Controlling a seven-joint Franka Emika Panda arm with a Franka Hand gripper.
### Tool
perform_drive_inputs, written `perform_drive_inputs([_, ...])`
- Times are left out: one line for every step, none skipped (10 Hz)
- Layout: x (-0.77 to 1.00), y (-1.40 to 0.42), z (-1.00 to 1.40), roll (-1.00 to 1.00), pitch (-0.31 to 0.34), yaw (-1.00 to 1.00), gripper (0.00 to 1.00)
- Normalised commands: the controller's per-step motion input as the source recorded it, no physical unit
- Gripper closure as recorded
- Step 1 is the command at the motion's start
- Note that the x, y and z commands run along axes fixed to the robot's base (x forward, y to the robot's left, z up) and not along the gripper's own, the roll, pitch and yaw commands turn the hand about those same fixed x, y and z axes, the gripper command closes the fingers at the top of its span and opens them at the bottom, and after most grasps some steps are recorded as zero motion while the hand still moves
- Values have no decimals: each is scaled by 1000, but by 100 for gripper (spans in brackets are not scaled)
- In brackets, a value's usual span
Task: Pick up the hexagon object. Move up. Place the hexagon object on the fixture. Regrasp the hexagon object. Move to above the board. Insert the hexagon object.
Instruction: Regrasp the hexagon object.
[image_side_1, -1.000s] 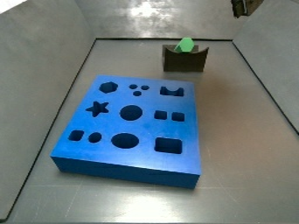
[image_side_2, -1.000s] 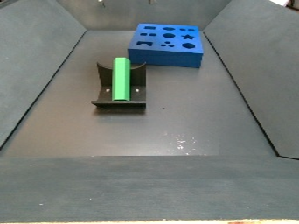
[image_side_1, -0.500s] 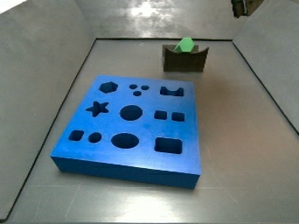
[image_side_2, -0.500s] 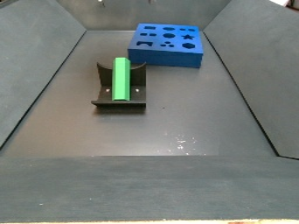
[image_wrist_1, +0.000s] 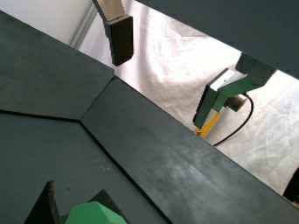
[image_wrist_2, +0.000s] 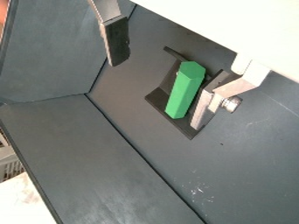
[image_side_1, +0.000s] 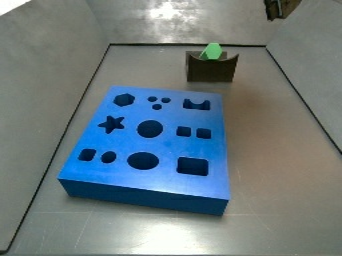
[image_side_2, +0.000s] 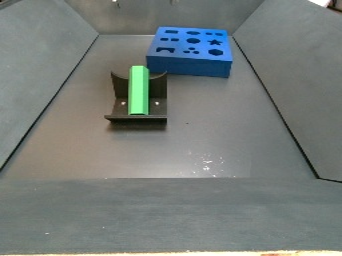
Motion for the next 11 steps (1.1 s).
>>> perform_drive_inputs([153,68,-1000,221,117,131,0])
perform_drive_inputs([158,55,-1000,210,106,155,0])
perform_drive_inputs([166,41,-1000,186,101,167,0])
perform_drive_inputs([177,34,-1000,174,97,168,0])
perform_drive_inputs([192,25,-1000,168,85,167,0])
perform_drive_inputs([214,14,-1000,162,72,167,0])
perform_drive_inputs([231,5,-1000,161,62,164,0])
perform_drive_inputs([245,-2,-1000,163,54,159,0])
perform_drive_inputs([277,-17,-1000,164,47,148,0])
perform_drive_inputs([293,-23,-1000,167,43,144,0])
perform_drive_inputs([327,-36,-1000,172,40,131,0])
